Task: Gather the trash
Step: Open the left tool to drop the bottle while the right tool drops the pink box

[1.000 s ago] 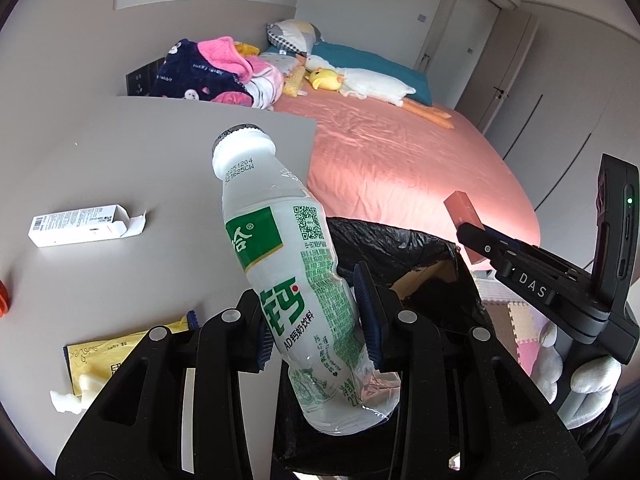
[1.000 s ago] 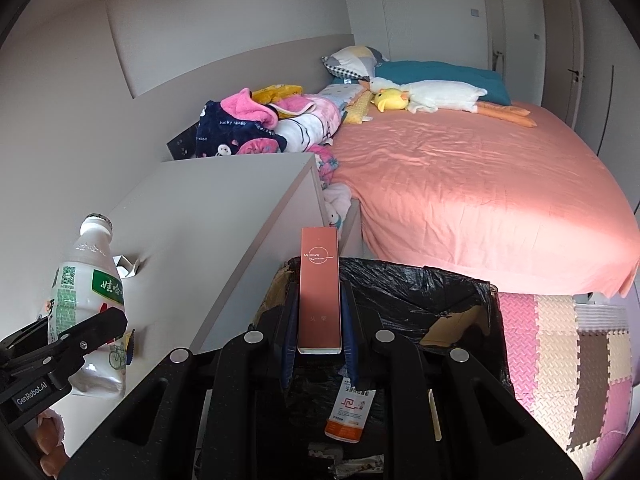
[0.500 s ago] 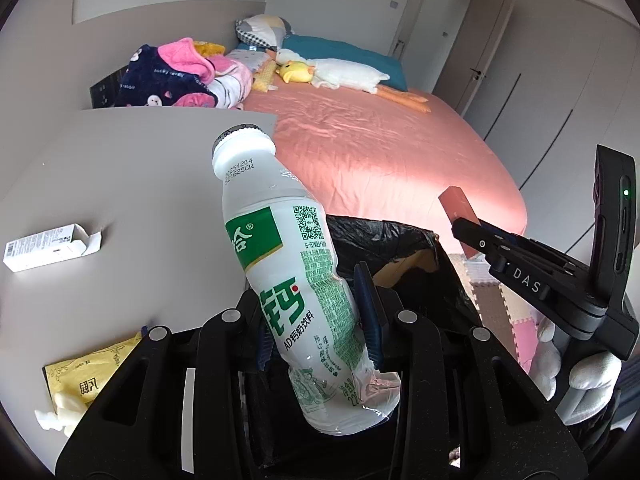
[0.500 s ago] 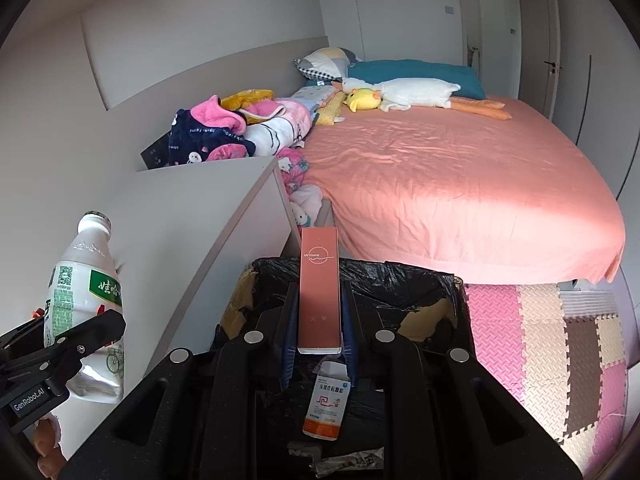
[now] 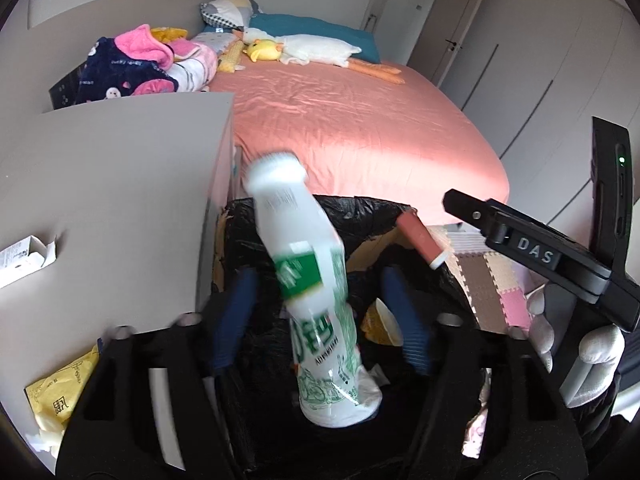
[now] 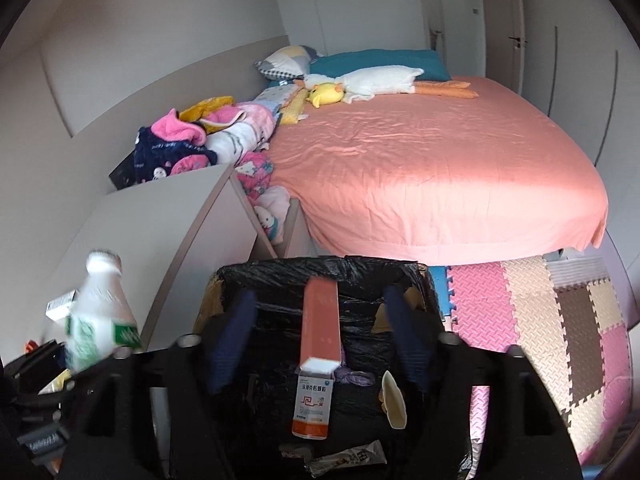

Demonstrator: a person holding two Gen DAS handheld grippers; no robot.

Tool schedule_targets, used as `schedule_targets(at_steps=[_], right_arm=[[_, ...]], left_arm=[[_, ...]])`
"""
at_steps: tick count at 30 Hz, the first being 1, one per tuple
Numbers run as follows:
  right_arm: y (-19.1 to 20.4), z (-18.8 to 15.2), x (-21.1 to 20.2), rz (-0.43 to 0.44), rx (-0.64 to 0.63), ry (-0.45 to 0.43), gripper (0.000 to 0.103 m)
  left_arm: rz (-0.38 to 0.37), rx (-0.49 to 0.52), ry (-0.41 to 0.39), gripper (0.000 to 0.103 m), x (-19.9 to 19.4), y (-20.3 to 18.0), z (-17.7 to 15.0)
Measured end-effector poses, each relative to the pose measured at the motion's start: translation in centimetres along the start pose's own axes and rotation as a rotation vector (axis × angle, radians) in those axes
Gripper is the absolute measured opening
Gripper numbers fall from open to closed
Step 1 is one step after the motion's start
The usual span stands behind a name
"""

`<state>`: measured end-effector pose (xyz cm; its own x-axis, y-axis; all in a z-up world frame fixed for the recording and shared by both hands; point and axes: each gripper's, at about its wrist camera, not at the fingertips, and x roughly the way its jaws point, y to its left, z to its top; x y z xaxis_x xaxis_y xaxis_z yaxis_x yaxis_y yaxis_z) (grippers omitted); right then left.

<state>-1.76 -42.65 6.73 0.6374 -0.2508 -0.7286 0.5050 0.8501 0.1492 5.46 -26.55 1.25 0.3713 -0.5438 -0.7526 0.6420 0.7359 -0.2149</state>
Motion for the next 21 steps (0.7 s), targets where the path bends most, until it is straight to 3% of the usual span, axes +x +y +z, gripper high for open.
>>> schedule_targets(at_steps=[4,21], right_arm=[[-0.5,0.0,0.1,-0.019,0.006,-0.005,0.077],[-0.4,0.0,-0.3,-0.009,-0.004,-0.013,0.077]], left_arm=[[0.058,0.005,-0.030,0.096,-0.4,0.3,0.1],[0.078,-0.020,-0.037,0.096,-0.8,0.8,0.0]])
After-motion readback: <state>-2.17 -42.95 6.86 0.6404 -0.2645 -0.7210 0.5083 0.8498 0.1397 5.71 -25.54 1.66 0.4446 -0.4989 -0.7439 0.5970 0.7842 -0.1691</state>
